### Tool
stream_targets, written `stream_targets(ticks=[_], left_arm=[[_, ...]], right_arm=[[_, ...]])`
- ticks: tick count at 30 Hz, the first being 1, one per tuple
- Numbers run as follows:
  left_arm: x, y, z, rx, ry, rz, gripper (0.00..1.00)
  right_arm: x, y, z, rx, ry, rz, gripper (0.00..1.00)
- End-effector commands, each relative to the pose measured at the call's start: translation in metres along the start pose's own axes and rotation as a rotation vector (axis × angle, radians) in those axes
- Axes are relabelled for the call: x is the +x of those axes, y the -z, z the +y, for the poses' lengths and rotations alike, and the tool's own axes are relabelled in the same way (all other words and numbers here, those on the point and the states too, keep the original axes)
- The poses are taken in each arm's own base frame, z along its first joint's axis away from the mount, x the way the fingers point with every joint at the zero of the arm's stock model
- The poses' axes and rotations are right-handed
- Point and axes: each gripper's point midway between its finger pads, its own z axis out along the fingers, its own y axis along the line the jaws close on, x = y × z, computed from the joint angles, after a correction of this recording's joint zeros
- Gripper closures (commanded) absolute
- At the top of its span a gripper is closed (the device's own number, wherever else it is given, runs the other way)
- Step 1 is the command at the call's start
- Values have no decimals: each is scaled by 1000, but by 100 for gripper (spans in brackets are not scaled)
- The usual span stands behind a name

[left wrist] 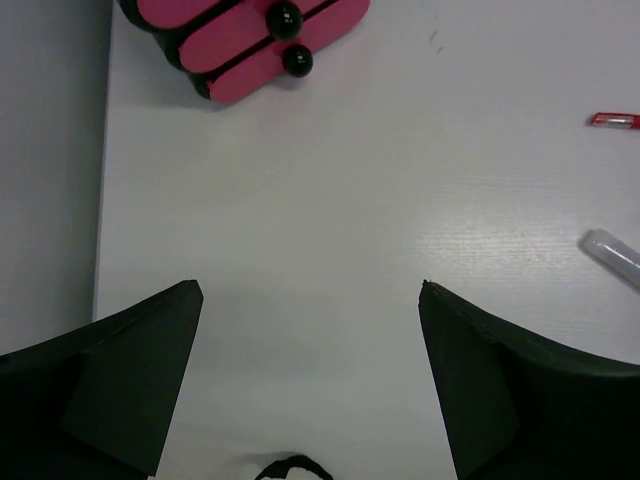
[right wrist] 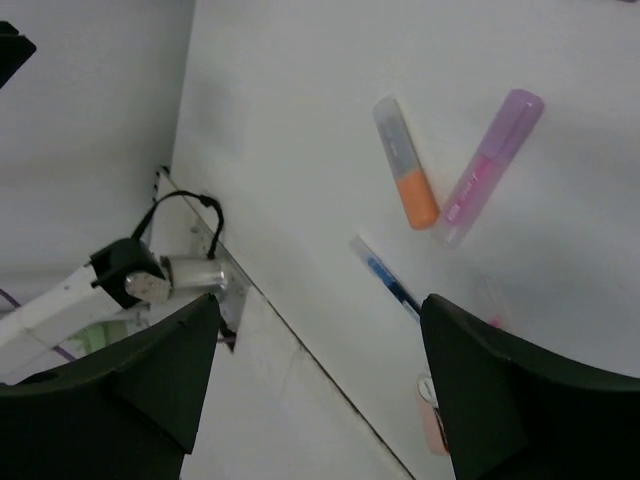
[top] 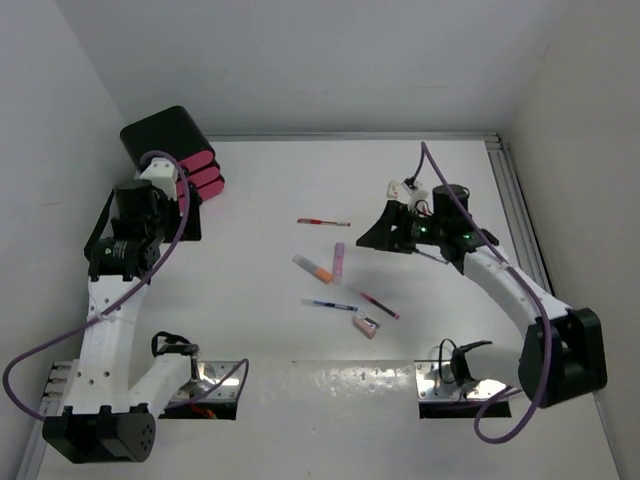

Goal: Sort the stationery into containers
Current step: Open the drawer

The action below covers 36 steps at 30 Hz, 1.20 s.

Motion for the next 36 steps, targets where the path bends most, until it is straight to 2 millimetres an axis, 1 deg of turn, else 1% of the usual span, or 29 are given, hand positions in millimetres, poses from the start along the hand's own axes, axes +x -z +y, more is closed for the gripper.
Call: stream_targets(ticks=[1,2,3,4,5,7,8,9,10,11,12,13,14,15,16,17,18,19,20,21,22,23,25,26,27,31,33,34,36], left_arm=[[-56,9,6,6,-7,-163,4],[-74,10,8,-1,0,-203,4],[-82,10,11,-18,8,-214,4],[-88,1,14,-29,20,-203,4],[-106,6,17,-36,28,-231,5],[-117,-3,23,-33,24,-216,5],[-115,-20,24,-25,21,-164,4],[-131,-19,27,2,27,-187,5],[-130,-34,28,23,34,-150,5],[-132,-39,28,45,40,-140,7],[-144,-39,31,77,18,-164,9],[-142,-55,31,102,19,-135,13],[-144,-59,32,113,22,-132,15],[-148,-65,36,120,32,-132,17],[-140,-81,38,135,45,-93,22],[-139,-86,45,130,61,-83,25],[-134,-99,44,163,74,-59,31],[-132,-104,46,178,82,-51,33],[-130,-108,50,187,96,-45,35],[-127,-116,46,237,107,-35,39],[-128,-119,47,247,112,-40,41],[-127,-122,48,251,122,-37,42],[-122,-134,52,243,129,-23,44],[-119,-137,55,237,133,-17,45],[-115,-144,55,239,137,-5,47],[-104,-158,62,231,140,25,48],[-99,-162,65,232,145,40,49],[-97,-164,67,237,150,45,49],[-91,-167,69,241,158,59,49]], right_arm=[[-35,-29,34,-112,-30,-75,21],[-43,-37,41,-132,-27,-88,22],[-38,-59,43,-135,-79,-39,23],[-53,-68,56,-152,-74,-60,25],[-55,-80,72,-187,-100,-56,25],[-68,-112,79,-198,-137,-49,27],[-65,-125,89,-219,-148,-29,27],[-72,-145,90,-226,-192,-14,28],[-73,-156,92,-233,-209,-5,29],[-73,-167,100,-258,-241,5,30],[-76,-188,95,-260,-268,14,32],[-82,-199,97,-278,-280,2,34],[-78,-211,98,-277,-322,23,37],[-91,-220,113,-308,-308,7,38],[-82,-241,107,-313,-312,21,41],[-82,-251,110,-329,-315,16,42],[-91,-257,126,-370,-295,-3,44],[-83,-276,114,-363,-311,7,46],[-78,-285,119,-372,-324,12,48],[-86,-290,133,-410,-304,-4,50],[-74,-307,128,-410,-309,9,52],[-82,-312,139,-434,-299,-16,55],[-71,-332,133,-425,-299,-23,58],[-78,-335,144,-449,-279,-47,58],[-78,-343,142,-441,-279,-66,59],[-62,-372,142,-409,-263,-92,54],[-56,-388,126,-345,-267,-129,47],[-54,-393,128,-333,-258,-148,46],[-50,-408,114,-282,-253,-193,43]])
